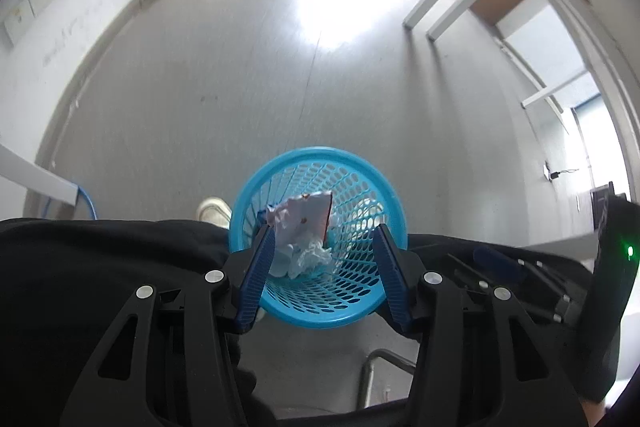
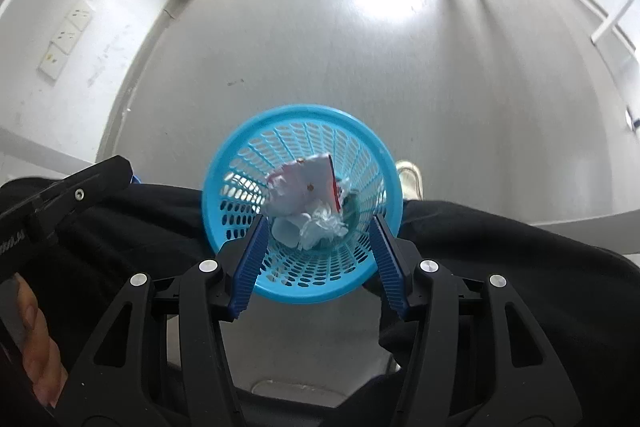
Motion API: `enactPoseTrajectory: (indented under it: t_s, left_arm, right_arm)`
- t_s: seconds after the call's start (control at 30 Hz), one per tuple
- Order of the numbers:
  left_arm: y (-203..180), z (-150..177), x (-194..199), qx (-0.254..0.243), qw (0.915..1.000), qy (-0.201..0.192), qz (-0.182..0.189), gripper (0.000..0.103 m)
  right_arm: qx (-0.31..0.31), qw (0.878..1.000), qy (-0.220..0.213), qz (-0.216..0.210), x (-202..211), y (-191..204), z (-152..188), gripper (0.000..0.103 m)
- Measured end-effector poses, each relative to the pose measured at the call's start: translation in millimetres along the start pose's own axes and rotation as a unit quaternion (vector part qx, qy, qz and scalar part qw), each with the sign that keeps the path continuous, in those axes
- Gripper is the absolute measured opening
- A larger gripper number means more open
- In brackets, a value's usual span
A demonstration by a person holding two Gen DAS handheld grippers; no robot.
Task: Collect trash
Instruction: 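Raise both tools back toward the white napkin and tissue on the table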
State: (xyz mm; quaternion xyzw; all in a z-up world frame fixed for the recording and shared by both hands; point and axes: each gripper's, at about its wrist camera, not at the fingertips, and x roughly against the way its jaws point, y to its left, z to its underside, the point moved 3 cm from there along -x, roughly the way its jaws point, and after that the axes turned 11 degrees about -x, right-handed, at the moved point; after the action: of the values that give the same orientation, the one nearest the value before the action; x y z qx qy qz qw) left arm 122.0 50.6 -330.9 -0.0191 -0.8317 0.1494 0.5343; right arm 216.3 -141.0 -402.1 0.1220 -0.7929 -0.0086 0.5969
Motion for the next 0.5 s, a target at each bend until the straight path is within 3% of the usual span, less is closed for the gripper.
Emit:
enactPoseTrajectory:
  t_s: [0.17,0.27,0.43,0.5]
  left_arm:
    - [-15.6,16.1,35.8,-0.043,0.9983,-0.039,-0.003,0.053]
    - [-20.2,24.9,56.5,-0.059,0.9964,-0.061,-0.005,0.060]
    - [-28.4,39.1,81.7,-0.075,0.9945,-0.072,-0.004,0.060]
    - [-34.5,45.4,94.0,-0.088,0.9929,-0.080,-0.005,0.066]
  right_arm:
    - [0.027,0.999,-0.043,-0.009,36.9,3.8,12.9,0.061]
    - [0.041,0.997,-0.064,-0.016,59.4,3.8,23.2,0.064]
    - [0.060,0.993,-0.096,-0.019,92.5,1.8,41.9,0.070]
    - [0.064,0.992,-0.105,-0.024,103.3,3.1,47.2,0.071]
